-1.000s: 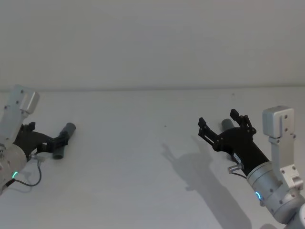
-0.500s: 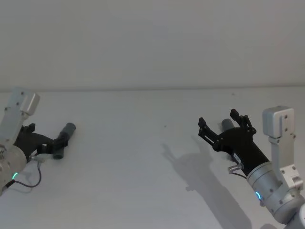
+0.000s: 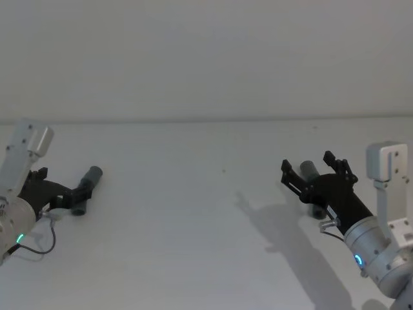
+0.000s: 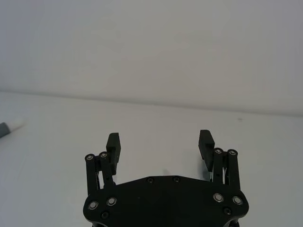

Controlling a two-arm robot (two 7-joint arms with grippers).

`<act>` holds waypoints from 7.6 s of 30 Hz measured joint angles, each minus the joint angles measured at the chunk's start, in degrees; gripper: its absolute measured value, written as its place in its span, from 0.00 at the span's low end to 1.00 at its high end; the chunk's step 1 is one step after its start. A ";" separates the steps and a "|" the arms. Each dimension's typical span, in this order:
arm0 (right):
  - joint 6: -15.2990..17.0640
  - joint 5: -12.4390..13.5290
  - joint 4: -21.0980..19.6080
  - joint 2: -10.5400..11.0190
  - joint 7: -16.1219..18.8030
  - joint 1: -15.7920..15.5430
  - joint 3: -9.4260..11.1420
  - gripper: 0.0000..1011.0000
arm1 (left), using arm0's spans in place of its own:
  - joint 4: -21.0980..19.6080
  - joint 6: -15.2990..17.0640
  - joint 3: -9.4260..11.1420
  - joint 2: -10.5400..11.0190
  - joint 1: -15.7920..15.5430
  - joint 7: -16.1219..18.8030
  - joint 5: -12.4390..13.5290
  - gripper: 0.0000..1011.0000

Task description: Use both hands to pick up one end of the pipe from the table, align the ends, and insert them.

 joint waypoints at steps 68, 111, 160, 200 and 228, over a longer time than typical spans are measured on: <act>16.36 5.88 3.49 -2.79 -2.42 5.55 4.71 0.99 | 0.08 -0.02 0.00 0.00 0.00 0.00 -0.01 0.99; 23.27 6.34 13.05 7.45 10.96 18.19 0.79 0.99 | 0.08 -0.02 0.00 0.00 0.00 0.01 -0.01 0.99; 26.29 2.75 18.96 6.70 13.14 20.49 -2.71 0.99 | 0.08 -0.01 0.00 0.00 0.00 0.01 0.00 0.99; 28.11 -0.27 20.76 7.53 14.93 21.42 -3.67 0.99 | 0.08 -0.01 0.00 0.00 0.00 0.01 -0.01 0.99; 27.85 -1.38 21.19 7.78 16.00 21.71 -4.25 0.46 | 0.08 -0.01 -0.01 0.00 0.00 0.01 -0.01 0.99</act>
